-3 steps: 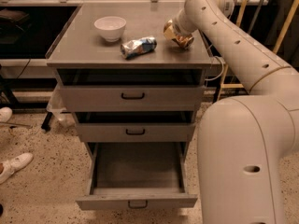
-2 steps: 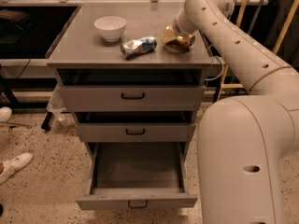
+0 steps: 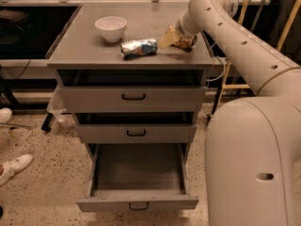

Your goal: Pick orange can from bottom drawer and place on counter

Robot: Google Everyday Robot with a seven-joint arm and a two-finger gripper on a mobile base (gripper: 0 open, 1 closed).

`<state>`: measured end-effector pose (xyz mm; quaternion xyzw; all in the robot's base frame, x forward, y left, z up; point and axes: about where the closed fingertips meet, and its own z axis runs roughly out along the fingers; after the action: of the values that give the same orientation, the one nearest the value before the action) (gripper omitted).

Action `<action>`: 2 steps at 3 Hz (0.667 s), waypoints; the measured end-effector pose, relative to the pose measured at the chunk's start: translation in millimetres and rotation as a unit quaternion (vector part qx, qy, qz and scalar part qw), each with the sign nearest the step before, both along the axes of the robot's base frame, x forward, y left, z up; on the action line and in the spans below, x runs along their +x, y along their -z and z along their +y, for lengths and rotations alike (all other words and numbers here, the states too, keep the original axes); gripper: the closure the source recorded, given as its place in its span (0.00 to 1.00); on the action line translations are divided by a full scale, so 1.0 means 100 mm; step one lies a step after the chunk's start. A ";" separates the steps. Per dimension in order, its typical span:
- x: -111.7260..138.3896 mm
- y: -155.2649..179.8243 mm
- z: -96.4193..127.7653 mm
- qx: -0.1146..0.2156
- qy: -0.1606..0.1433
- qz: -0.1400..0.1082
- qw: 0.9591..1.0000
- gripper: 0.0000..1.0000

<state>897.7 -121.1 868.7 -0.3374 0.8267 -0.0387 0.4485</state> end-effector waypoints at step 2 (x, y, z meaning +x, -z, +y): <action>-0.99 -0.49 -0.33 0.018 0.010 0.001 1.000 0.00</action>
Offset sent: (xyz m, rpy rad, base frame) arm -0.2375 -0.0572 0.0186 0.0333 0.1541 -0.0550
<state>799.0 -154.6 917.3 -0.3206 0.8313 -0.0276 0.4531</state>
